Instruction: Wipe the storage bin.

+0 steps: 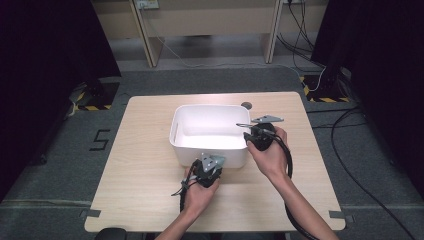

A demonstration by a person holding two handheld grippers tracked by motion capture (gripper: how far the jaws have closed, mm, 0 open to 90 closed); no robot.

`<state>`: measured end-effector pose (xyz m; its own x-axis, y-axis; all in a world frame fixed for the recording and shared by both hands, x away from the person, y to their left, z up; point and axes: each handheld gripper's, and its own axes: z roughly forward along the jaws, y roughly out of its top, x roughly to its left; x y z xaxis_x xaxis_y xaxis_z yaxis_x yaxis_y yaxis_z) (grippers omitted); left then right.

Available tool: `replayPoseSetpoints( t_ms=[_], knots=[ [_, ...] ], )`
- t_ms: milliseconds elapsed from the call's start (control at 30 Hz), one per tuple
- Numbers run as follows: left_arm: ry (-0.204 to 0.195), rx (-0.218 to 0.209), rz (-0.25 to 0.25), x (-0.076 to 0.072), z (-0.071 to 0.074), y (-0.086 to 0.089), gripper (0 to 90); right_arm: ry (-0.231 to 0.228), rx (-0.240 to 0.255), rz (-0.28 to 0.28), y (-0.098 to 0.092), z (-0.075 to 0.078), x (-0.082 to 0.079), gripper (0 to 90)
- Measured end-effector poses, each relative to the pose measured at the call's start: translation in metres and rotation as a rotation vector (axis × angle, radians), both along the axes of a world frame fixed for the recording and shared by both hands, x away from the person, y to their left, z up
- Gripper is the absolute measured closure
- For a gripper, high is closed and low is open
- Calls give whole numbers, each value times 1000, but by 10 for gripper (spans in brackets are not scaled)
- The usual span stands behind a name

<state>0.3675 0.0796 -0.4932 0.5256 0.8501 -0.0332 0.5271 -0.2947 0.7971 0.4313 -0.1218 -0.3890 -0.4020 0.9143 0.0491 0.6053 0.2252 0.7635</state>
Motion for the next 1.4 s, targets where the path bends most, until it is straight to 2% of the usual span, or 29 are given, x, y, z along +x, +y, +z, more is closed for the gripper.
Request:
replayPoseSetpoints(
  t_ms=[367,1067,1400],
  knots=[
    [7,9,0,2,-7,-2,771,-2,-6,1,0,0,0,705],
    [25,28,-26,5,-11,-14,772,0,-4,1,0,0,0,704],
    [-9,11,-25,1,-5,-15,774,1,-3,1,0,0,0,704]
  ],
)
